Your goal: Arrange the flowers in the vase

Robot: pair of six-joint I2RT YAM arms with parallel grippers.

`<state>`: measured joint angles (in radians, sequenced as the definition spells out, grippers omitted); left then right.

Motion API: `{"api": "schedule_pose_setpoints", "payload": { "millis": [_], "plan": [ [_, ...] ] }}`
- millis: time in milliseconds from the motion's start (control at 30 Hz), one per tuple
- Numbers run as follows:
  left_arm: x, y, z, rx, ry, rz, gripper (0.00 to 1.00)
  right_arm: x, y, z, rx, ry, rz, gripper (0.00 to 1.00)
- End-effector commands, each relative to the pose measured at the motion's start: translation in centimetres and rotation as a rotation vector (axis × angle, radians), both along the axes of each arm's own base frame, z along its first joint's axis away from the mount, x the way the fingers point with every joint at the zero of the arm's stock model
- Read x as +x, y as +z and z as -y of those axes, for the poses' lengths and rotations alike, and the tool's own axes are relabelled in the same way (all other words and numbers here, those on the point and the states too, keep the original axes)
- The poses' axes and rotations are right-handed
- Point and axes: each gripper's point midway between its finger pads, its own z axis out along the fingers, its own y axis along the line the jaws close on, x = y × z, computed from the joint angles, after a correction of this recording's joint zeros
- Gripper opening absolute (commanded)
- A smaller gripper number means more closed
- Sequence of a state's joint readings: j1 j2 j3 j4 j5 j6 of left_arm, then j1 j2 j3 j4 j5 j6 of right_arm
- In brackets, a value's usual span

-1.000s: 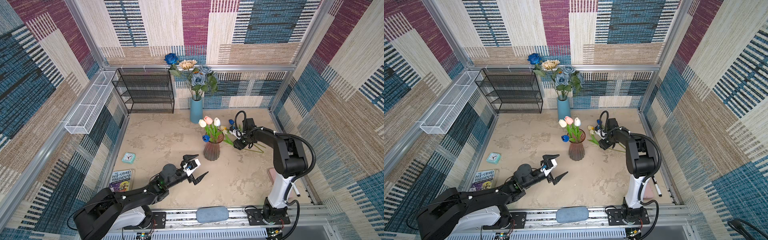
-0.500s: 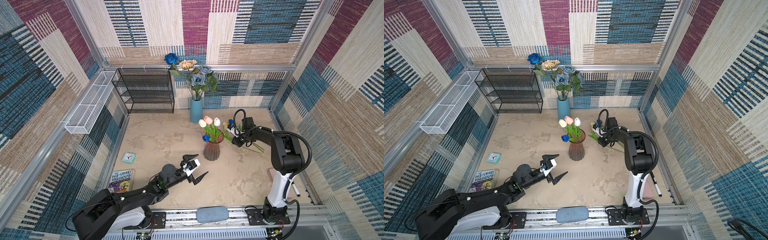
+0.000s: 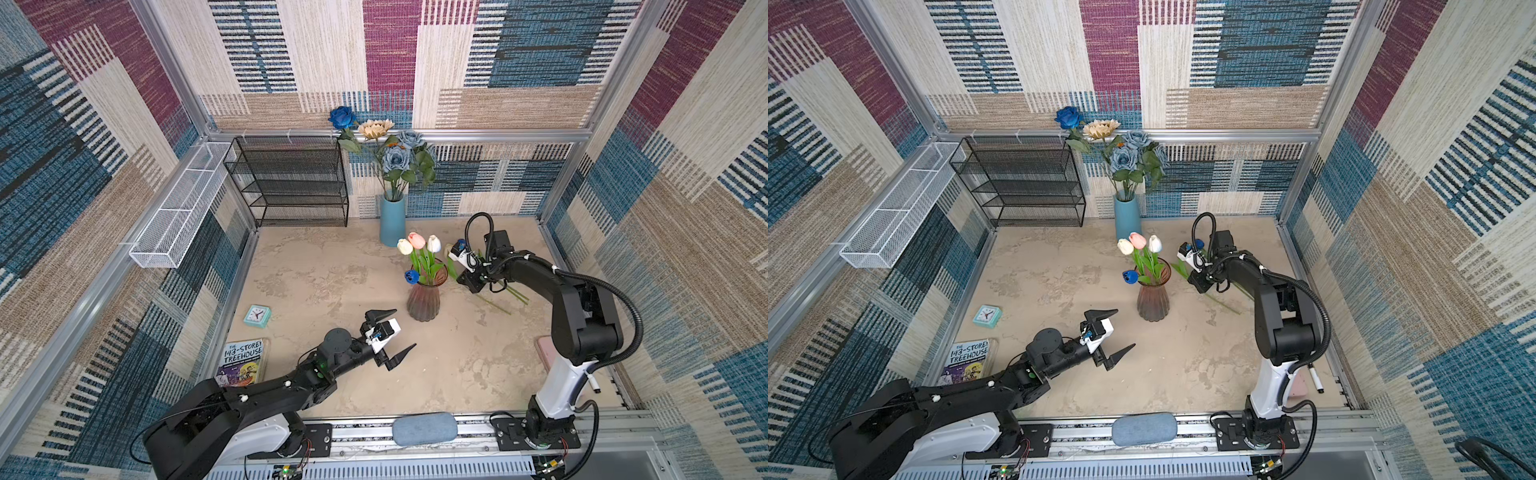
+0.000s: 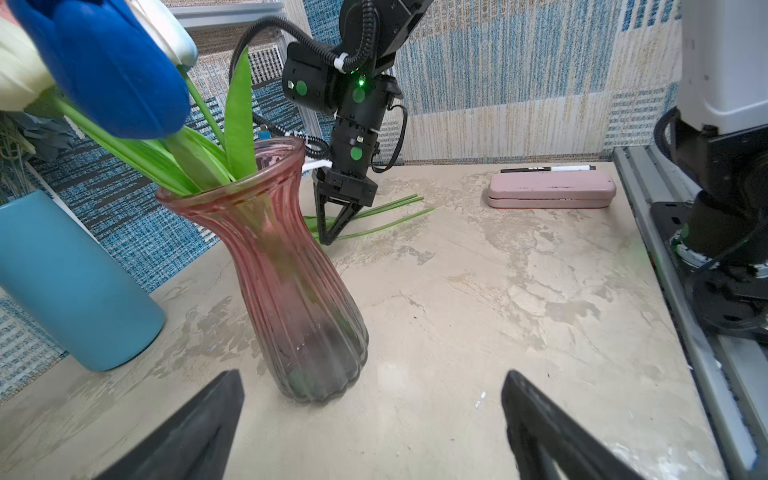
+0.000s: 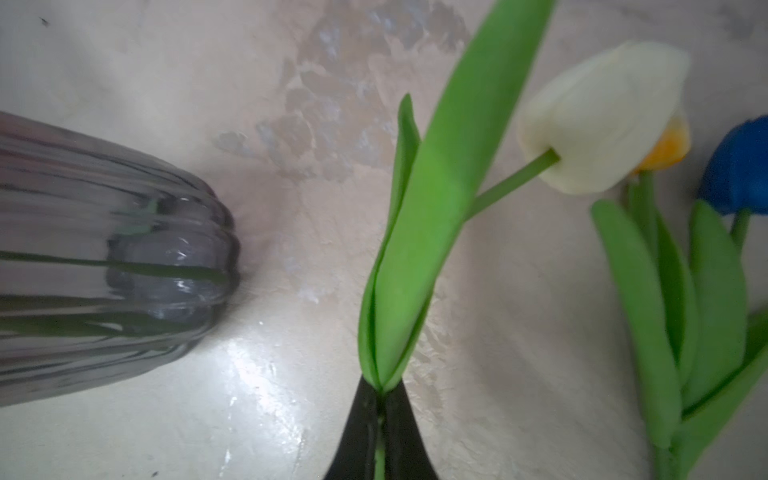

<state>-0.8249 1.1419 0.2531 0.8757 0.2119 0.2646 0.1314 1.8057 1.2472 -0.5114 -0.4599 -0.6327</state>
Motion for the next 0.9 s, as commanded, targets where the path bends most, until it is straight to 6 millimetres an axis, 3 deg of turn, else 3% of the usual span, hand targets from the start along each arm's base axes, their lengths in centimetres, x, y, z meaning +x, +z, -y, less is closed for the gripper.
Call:
{"api": "schedule_pose_setpoints", "payload": {
  "millis": [0,233,533,767,867],
  "plan": [
    [-0.1,0.7,-0.2,-0.016,0.005,0.041,1.00,0.0,3.7,-1.3,0.089,0.048,0.098,0.00],
    [-0.1,0.8,-0.3,-0.019,0.004,0.044,1.00,-0.5,13.4,-2.6,0.237,0.059,0.328,0.00],
    [-0.3,1.6,-0.6,-0.051,0.012,0.061,1.00,-4.1,28.2,-4.4,0.594,0.088,0.582,0.00],
    [-0.4,2.2,-1.0,-0.070,0.025,0.075,1.00,-8.5,35.4,-5.3,0.905,0.123,0.646,0.00],
    [-0.3,2.1,-1.0,-0.070,0.027,0.078,1.00,-11.5,38.1,-6.2,1.072,0.189,0.684,0.00]
  ]
}}
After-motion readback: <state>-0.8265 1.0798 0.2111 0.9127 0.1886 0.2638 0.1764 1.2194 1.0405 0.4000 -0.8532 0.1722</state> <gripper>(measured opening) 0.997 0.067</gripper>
